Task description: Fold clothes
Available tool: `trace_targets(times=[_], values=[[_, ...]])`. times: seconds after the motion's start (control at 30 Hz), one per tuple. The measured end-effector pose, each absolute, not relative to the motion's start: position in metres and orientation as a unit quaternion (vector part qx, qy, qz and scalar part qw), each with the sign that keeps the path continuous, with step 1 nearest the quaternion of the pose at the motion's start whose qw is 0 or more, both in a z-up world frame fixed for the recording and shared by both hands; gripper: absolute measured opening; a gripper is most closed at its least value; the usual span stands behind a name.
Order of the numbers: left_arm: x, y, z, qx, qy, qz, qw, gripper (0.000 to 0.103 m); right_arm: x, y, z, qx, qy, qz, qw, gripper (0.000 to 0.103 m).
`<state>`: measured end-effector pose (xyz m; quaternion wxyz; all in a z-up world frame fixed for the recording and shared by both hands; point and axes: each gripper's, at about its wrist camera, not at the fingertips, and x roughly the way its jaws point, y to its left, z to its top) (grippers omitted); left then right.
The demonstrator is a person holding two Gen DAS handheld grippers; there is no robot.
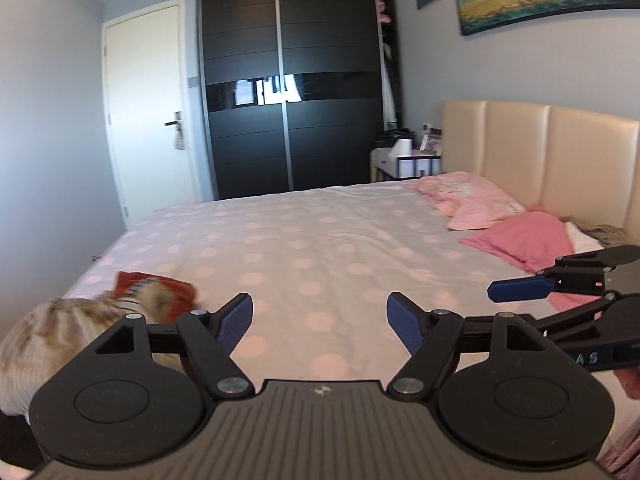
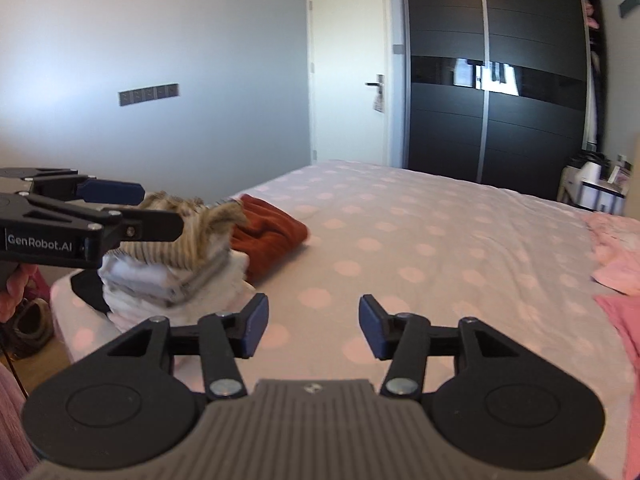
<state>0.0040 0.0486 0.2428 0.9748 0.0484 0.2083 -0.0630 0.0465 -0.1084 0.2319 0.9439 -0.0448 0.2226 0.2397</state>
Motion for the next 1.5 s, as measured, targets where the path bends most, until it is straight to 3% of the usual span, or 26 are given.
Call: trace_targets(times=[0.17,0.27,0.47,0.67,1.13,1.5], values=[[-0.023,0.007,0.2,0.012,0.22,-0.088,0.971,0.075,0.002,-0.145,0.197,-0.053,0.231,0.18,0.955,0.059],[-0.041,-0.003,0.173,-0.018,0.216,-0.081,0.973,0.076,-0.024,-0.155,0.171,-0.049,0.235,0.148,0.96,0.068],[-0.066,-0.017,0.133,0.014,0.198,-0.021,0.98,0.077,-0.063,-0.157,0.117,-0.027,0.251,0.075,0.965,0.073],[-0.054,-0.014,0.097,-0.019,0.251,-0.027,0.967,0.081,-0.072,-0.151,0.086,-0.031,0.282,0.049,0.958,0.078],[0.012,-0.003,0.015,-0.012,0.303,0.037,0.952,0.081,0.01,-0.15,0.018,0.005,0.305,0.025,0.952,0.085],[0.036,-0.009,-0.012,-0.026,0.353,0.051,0.934,0.081,0.05,-0.154,-0.013,0.011,0.354,-0.014,0.935,0.086]])
